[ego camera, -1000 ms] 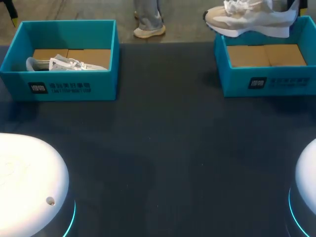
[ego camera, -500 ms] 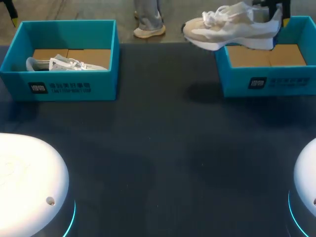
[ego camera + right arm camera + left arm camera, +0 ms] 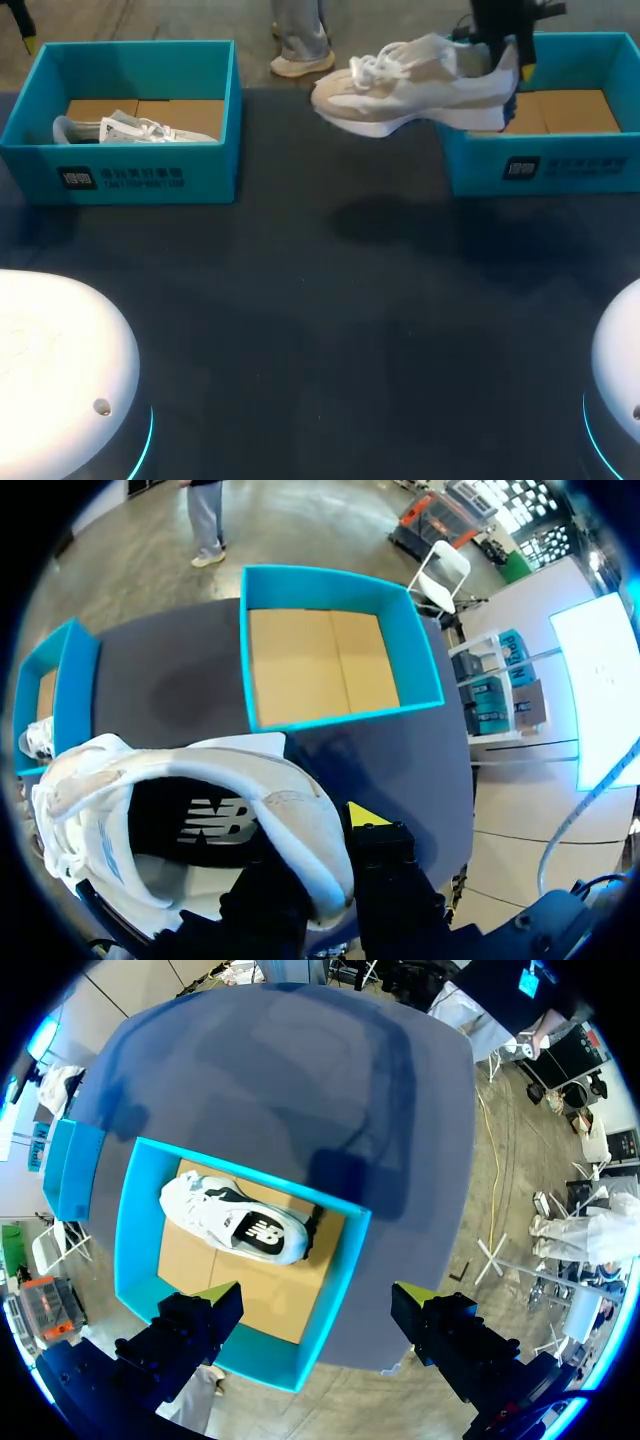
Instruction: Take the shoe out of the shoebox, open the shoe tongue, remove and reinsert the insole, then place the shoe into the shoebox
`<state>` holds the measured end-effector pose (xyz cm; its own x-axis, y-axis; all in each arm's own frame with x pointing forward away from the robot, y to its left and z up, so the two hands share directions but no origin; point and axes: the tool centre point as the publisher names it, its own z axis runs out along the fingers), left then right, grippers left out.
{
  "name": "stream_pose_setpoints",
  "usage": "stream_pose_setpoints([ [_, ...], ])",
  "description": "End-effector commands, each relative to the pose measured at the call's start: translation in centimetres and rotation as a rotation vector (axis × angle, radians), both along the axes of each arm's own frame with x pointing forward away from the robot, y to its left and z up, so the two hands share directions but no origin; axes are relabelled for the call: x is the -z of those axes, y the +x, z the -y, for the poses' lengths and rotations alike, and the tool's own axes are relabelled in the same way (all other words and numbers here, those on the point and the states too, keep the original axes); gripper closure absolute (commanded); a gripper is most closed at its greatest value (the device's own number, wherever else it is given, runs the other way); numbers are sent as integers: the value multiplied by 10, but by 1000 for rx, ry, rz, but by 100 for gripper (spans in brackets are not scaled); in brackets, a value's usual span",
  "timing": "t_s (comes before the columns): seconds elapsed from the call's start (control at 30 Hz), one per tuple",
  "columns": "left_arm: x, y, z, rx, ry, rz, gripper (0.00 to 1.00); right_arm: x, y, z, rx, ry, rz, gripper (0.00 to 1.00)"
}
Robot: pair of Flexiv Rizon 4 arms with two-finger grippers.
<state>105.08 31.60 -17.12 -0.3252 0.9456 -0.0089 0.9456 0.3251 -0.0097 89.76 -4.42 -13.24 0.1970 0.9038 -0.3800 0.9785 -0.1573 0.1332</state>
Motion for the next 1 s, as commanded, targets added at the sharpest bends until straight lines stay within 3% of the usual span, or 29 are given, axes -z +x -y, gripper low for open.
stream_pose_setpoints([
  [0.03, 0, -1, 0, 1, 3, 1, 0, -5, -19, -21, -5, -22, 25, 100],
  [0.57, 0, -1, 0, 1, 3, 1, 0, 11, -85, -93, -25, 59, -8, 100],
  [1.0, 0, -1, 0, 1, 3, 1, 0, 32, -132, -123, 12, 102, -46, 100],
])
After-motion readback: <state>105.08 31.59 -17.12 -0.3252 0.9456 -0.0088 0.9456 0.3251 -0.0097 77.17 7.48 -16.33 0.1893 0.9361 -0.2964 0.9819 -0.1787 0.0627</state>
